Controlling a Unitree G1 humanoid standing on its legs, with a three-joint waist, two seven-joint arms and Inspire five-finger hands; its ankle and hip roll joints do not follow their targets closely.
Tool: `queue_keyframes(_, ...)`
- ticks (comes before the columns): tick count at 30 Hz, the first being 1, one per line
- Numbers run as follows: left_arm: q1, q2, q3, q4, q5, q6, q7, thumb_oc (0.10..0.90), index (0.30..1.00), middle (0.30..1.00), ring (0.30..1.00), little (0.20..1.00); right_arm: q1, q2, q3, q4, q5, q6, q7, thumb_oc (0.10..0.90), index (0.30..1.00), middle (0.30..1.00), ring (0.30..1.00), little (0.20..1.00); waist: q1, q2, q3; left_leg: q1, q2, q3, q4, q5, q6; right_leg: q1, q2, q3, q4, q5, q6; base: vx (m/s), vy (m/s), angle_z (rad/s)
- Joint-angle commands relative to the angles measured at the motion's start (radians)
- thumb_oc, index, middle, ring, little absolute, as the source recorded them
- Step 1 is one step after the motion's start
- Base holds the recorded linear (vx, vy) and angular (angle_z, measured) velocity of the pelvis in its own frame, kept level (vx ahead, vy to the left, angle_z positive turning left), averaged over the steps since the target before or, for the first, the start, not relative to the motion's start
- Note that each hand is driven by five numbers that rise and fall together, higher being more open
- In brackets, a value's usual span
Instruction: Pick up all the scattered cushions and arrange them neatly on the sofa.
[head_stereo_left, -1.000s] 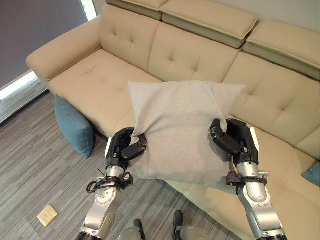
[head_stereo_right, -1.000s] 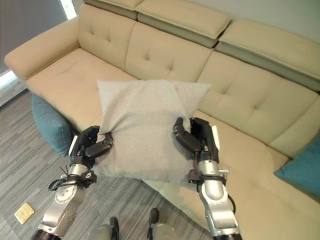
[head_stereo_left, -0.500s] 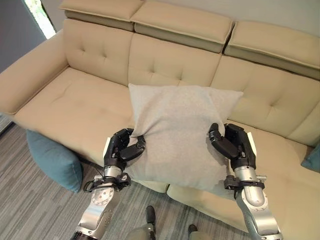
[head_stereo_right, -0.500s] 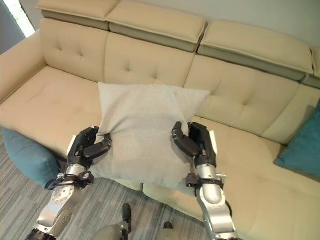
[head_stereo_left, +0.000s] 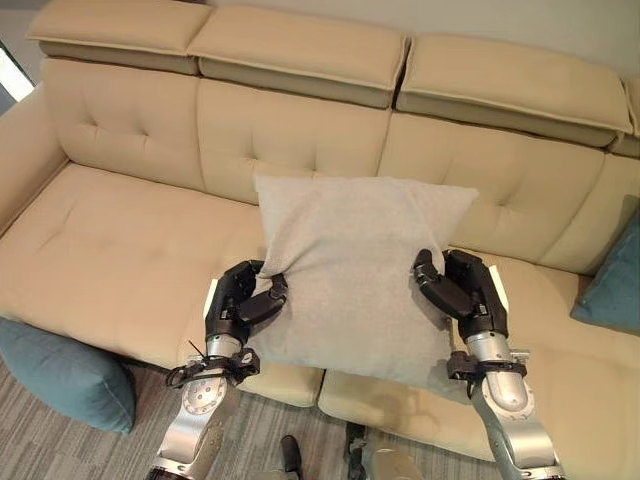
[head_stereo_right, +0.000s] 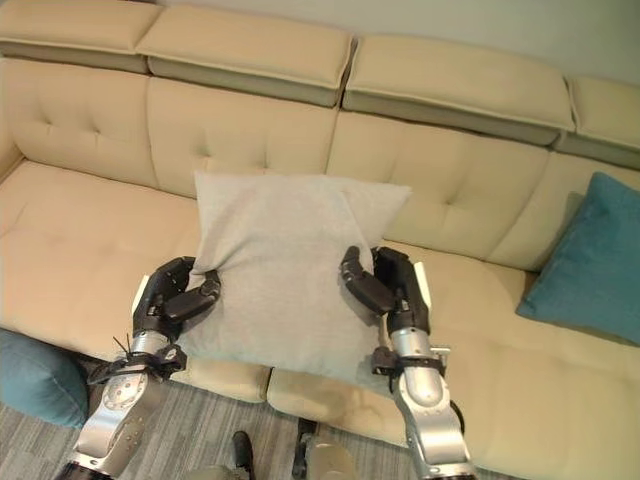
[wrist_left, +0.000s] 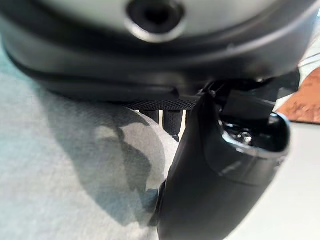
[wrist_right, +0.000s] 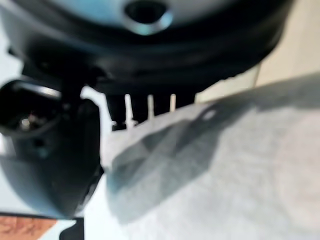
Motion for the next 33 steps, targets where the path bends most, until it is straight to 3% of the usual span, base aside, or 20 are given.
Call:
queue_keyframes(1, -0.11, -0.006, 0.008, -0.173, 0.004, -0.153, -0.058, 0.4, 0.3, 0.3, 0.3, 0.3, -0.094, -0.022, -0.009, -0.13, 0.021, -0.151, -0.004, 0.4, 0.3, 0.3, 0.3, 0.3, -0.008, -0.017, -0.106, -0.104, 0.007, -0.042, 0.282, -0.172, -0.029, 0.086, -0.007, 0.044, -0.027, -0.128, 0.068, 0.09, 0.022, 0.01)
queue_keyframes(4, -0.11, -0.004, 0.011, -0.175, 0.006, -0.153, -0.058, 0.4, 0.3, 0.3, 0.3, 0.3, -0.088, -0.023, -0.006, -0.132, 0.027, -0.148, -0.001, 0.4, 0.3, 0.3, 0.3, 0.3, -0.006, -0.021, -0.102, -0.131, 0.014, -0.077, 0.273, -0.173, -0.032, 0.093, -0.009, 0.058, -0.027, -0.138, 0.066, 0.07, 0.047, -0.13)
queue_keyframes(7, -0.113, -0.004, 0.006, -0.178, 0.006, -0.15, -0.048, 0.4, 0.3, 0.3, 0.3, 0.3, -0.085, -0.029, -0.002, -0.125, 0.022, -0.145, -0.006, 0.4, 0.3, 0.3, 0.3, 0.3, -0.001, -0.02, -0.112, -0.127, 0.028, -0.137, 0.141, -0.129, -0.04, 0.104, -0.007, 0.08, -0.033, -0.142, 0.075, 0.13, 0.097, -0.2)
queue_keyframes(8, -0.124, -0.003, -0.004, -0.182, 0.006, -0.148, -0.041, 0.4, 0.3, 0.3, 0.3, 0.3, -0.084, -0.035, -0.004, -0.122, 0.021, -0.148, -0.015, 0.4, 0.3, 0.3, 0.3, 0.3, 0.005, -0.01, -0.11, -0.151, 0.038, -0.179, 0.075, -0.073, -0.052, 0.116, 0.0, 0.094, -0.037, -0.148, 0.077, 0.11, 0.12, -0.33)
queue_keyframes(9, -0.127, -0.005, -0.004, -0.181, 0.004, -0.151, -0.045, 0.4, 0.3, 0.3, 0.3, 0.3, -0.081, -0.036, -0.011, -0.122, 0.019, -0.145, -0.015, 0.4, 0.3, 0.3, 0.3, 0.3, 0.002, -0.003, -0.112, -0.138, 0.04, -0.185, 0.035, -0.071, -0.05, 0.115, 0.002, 0.097, -0.035, -0.153, 0.078, 0.16, 0.171, -0.32)
queue_keyframes(13, -0.137, 0.007, -0.019, -0.18, 0.012, -0.148, -0.053, 0.4, 0.3, 0.3, 0.3, 0.3, -0.072, -0.03, -0.017, -0.115, -0.003, -0.141, -0.019, 0.4, 0.3, 0.3, 0.3, 0.3, -0.011, 0.009, -0.126, -0.09, 0.033, -0.169, -0.027, -0.056, -0.04, 0.111, -0.007, 0.12, -0.041, -0.141, 0.09, 0.09, 0.131, -0.22)
queue_keyframes(24, -0.162, 0.045, 0.004, -0.158, 0.071, -0.163, -0.033, 0.4, 0.3, 0.3, 0.3, 0.3, -0.137, -0.009, 0.011, -0.025, -0.047, -0.125, -0.041, 0.4, 0.3, 0.3, 0.3, 0.3, -0.003, 0.002, -0.135, -0.045, 0.01, -0.071, -0.109, -0.059, 0.003, 0.074, -0.043, 0.183, -0.078, -0.095, 0.135, 0.04, 0.096, -0.24)
queue_keyframes(33, -0.343, 0.081, -0.032, -0.006, 0.236, -0.183, 0.074, 0.4, 0.3, 0.3, 0.3, 0.3, -0.322, -0.014, 0.07, 0.072, -0.146, -0.14, -0.151, 0.4, 0.3, 0.3, 0.3, 0.3, -0.006, 0.023, -0.097, -0.142, 0.0, -0.055, -0.101, -0.048, 0.007, -0.034, -0.057, 0.196, -0.084, -0.063, 0.145, -0.05, 0.018, -0.11)
